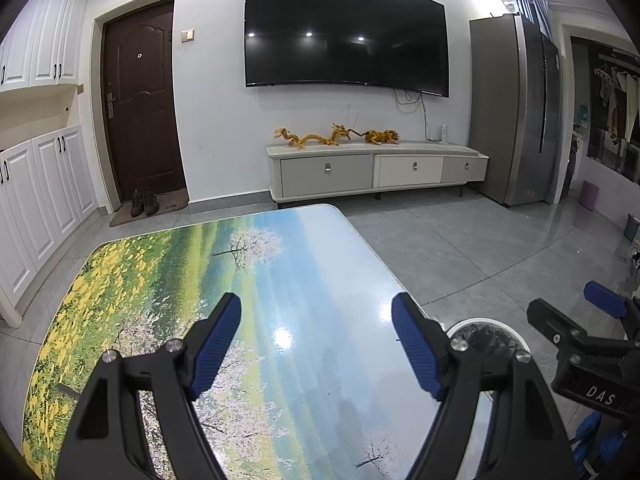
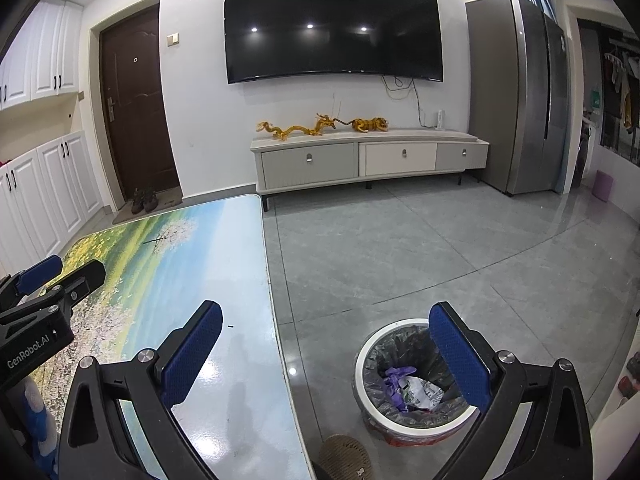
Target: Collect trash
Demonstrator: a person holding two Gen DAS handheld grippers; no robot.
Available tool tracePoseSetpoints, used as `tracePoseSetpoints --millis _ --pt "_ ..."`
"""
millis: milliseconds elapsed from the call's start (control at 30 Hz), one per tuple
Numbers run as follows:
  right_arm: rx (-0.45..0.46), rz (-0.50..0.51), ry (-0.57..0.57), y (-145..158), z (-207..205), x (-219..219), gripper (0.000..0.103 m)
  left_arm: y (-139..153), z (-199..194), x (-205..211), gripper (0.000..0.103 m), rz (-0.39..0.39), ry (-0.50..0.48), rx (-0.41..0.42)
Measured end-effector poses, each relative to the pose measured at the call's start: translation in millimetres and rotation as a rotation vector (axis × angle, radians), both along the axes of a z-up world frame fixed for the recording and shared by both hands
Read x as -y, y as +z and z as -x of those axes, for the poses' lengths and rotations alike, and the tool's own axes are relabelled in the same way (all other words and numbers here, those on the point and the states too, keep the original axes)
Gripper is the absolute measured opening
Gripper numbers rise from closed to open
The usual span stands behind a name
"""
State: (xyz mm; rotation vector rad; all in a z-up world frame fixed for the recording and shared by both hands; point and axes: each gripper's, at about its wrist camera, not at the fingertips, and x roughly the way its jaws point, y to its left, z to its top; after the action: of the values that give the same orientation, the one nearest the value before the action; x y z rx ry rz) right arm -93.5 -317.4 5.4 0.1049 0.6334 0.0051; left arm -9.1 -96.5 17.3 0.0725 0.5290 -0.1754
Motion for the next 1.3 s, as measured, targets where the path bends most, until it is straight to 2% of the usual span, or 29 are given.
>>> tracePoseSetpoints --millis 400,1300 --pt "0.009 0.013 -0.001 2 -4 -1 0.101 -1 1 -2 0.077 -0.002 0.008 0.003" --pt "-0.004 0.016 -0.026 0 -4 2 0.101 -10 -2 -1 0.077 0.006 -0.018 -0.045"
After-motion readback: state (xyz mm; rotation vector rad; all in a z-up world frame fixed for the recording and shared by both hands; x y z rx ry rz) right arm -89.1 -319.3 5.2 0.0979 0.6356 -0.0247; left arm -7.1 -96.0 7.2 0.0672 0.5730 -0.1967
